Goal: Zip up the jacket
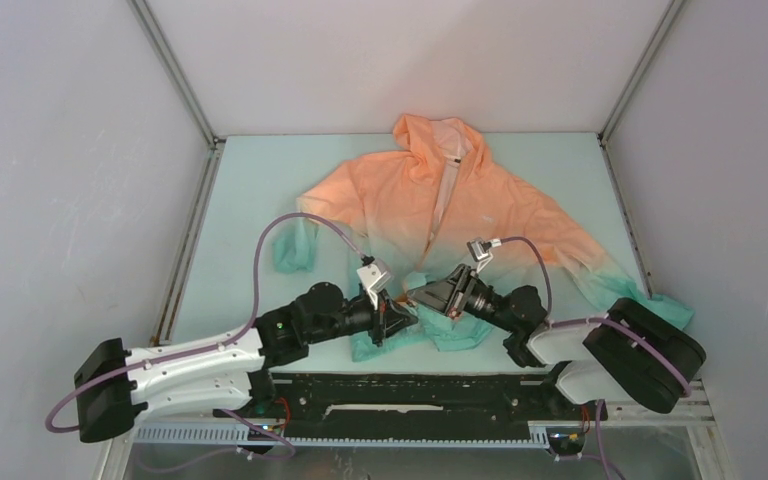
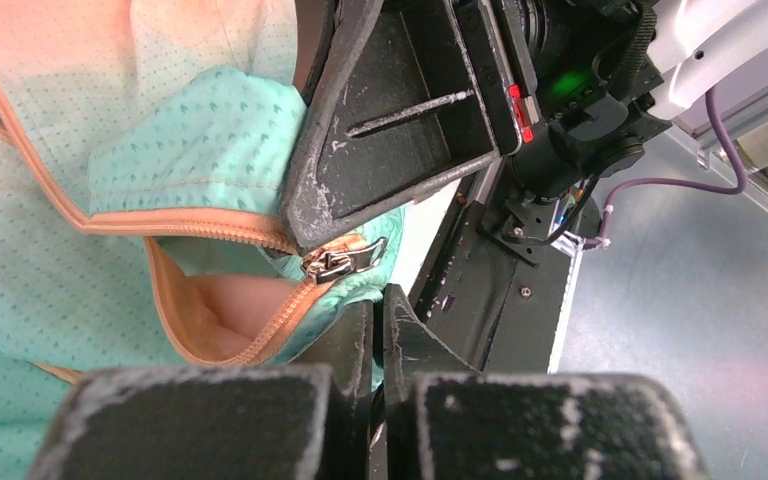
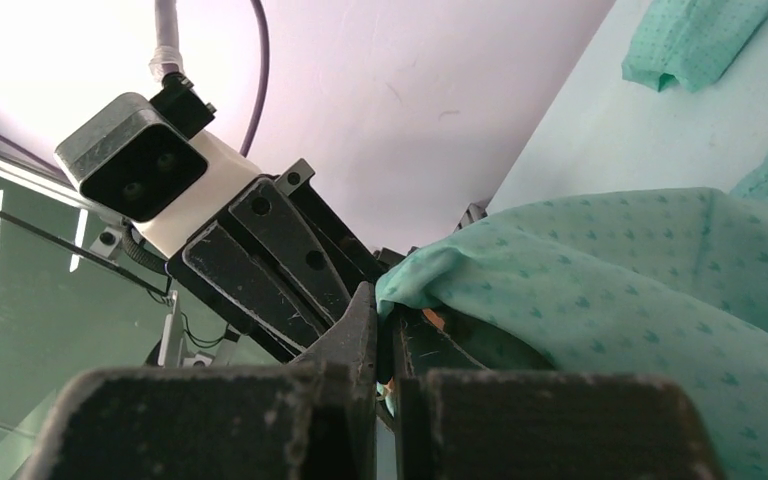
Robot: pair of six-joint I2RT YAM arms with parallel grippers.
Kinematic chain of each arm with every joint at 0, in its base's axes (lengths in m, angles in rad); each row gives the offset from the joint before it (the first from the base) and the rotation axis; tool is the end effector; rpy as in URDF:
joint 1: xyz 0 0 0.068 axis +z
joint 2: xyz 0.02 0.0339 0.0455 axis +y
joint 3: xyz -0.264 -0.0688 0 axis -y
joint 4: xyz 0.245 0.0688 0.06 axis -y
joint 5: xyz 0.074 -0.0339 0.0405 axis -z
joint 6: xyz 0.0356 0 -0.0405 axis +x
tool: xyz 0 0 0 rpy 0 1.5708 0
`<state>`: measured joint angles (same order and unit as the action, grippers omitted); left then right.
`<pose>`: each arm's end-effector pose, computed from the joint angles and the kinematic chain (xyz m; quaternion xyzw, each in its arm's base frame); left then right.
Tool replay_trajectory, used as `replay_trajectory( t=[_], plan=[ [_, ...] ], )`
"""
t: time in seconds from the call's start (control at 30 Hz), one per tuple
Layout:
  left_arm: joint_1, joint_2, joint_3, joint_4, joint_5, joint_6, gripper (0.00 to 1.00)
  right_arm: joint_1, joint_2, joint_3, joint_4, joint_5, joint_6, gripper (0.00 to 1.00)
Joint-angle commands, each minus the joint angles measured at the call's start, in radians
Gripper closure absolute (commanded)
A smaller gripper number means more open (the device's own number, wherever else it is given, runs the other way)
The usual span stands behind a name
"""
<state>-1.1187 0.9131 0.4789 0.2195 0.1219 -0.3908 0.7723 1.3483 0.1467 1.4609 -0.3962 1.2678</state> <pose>0.0891 -0.1934 0.2505 0.3124 0.7128 -0.4635 0.4236 0.1404 0.1559 0.1915 -0.0046 0.6178 0.7250 0.3044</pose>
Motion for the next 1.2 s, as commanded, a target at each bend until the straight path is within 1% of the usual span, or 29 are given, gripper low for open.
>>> replay_trajectory(
  t=[0.0, 0.07, 0.13, 0.2, 0.27, 0.3, 0.33, 0.37, 0.43, 0.5, 0.53, 0.6, 0.63, 0.67, 0.73, 0.8, 0.83, 0.87, 0.9, 0.93, 1.0, 1.07, 1.13, 1.17],
  plan=[
    [-0.043, -0.030, 0.006, 0.019, 0.071, -0.019, 1.00, -0.009, 0.013, 0.010, 0.017, 0.085, 0.018, 1.00],
    [-0.023, -0.032, -0.028, 0.048, 0.073, -0.039, 1.00, -0.008, -0.026, -0.013, -0.107, 0.058, -0.001, 0.87],
    [-0.005, -0.020, -0.057, 0.065, 0.085, -0.049, 1.00, 0.007, -0.101, -0.027, -0.302, 0.047, -0.053, 0.74],
    [0.010, -0.011, -0.089, 0.102, 0.101, -0.067, 1.00, 0.014, -0.225, -0.020, -0.585, 0.035, -0.120, 0.59],
    [0.023, 0.007, -0.119, 0.143, 0.135, -0.080, 1.00, 0.015, -0.353, -0.029, -0.778, 0.023, -0.169, 0.52],
    [0.029, 0.021, -0.127, 0.152, 0.151, -0.082, 1.00, 0.015, -0.430, -0.034, -0.875, 0.030, -0.195, 0.39],
    [0.032, 0.031, -0.134, 0.156, 0.165, -0.079, 1.00, 0.012, -0.509, -0.028, -0.989, 0.031, -0.224, 0.33],
    [0.035, 0.038, -0.141, 0.161, 0.173, -0.080, 1.00, 0.007, -0.587, -0.009, -1.119, 0.029, -0.259, 0.29],
    [0.042, 0.042, -0.168, 0.186, 0.185, -0.094, 1.00, -0.019, -0.709, 0.032, -1.340, -0.028, -0.325, 0.25],
    [0.046, 0.040, -0.187, 0.202, 0.205, -0.101, 1.00, -0.057, -0.781, 0.059, -1.496, -0.124, -0.391, 0.21],
    [0.048, 0.040, -0.189, 0.201, 0.219, -0.102, 1.00, -0.070, -0.801, 0.069, -1.549, -0.190, -0.425, 0.20],
    [0.049, 0.035, -0.187, 0.192, 0.259, -0.100, 1.00, -0.069, -0.808, 0.101, -1.610, -0.302, -0.521, 0.24],
    [0.049, 0.029, -0.187, 0.183, 0.271, -0.098, 1.00, -0.049, -0.807, 0.135, -1.683, -0.303, -0.590, 0.27],
    [0.051, 0.026, -0.187, 0.176, 0.293, -0.096, 1.00, -0.008, -0.807, 0.183, -1.732, -0.268, -0.665, 0.29],
    [0.054, 0.014, -0.188, 0.158, 0.312, -0.093, 1.00, 0.102, -0.810, 0.271, -1.764, -0.119, -0.845, 0.30],
    [0.063, 0.004, -0.194, 0.159, 0.339, -0.098, 1.00, 0.170, -0.826, 0.264, -1.612, -0.053, -0.976, 0.30],
    [0.068, -0.004, -0.194, 0.148, 0.337, -0.102, 1.00, 0.215, -0.834, 0.263, -1.559, 0.038, -1.050, 0.30],
    [0.071, -0.011, -0.190, 0.131, 0.333, -0.102, 1.00, 0.276, -0.841, 0.273, -1.520, 0.182, -1.081, 0.29],
    [0.072, -0.019, -0.187, 0.120, 0.331, -0.104, 1.00, 0.342, -0.847, 0.283, -1.462, 0.301, -1.124, 0.25],
    [0.072, -0.029, -0.188, 0.113, 0.330, -0.108, 1.00, 0.413, -0.852, 0.282, -1.410, 0.399, -1.212, 0.20],
    [0.075, -0.049, -0.198, 0.121, 0.328, -0.121, 1.00, 0.525, -0.831, 0.265, -1.338, 0.511, -1.413, 0.13],
    [0.079, -0.056, -0.207, 0.135, 0.338, -0.132, 1.00, 0.605, -0.768, 0.264, -1.321, 0.620, -1.619, 0.13],
    [0.082, -0.056, -0.208, 0.147, 0.351, -0.146, 1.00, 0.641, -0.690, 0.240, -1.260, 0.713, -1.754, 0.17],
    [0.085, -0.059, -0.206, 0.150, 0.359, -0.151, 1.00, 0.642, -0.663, 0.221, -1.223, 0.717, -1.806, 0.20]
  ],
)
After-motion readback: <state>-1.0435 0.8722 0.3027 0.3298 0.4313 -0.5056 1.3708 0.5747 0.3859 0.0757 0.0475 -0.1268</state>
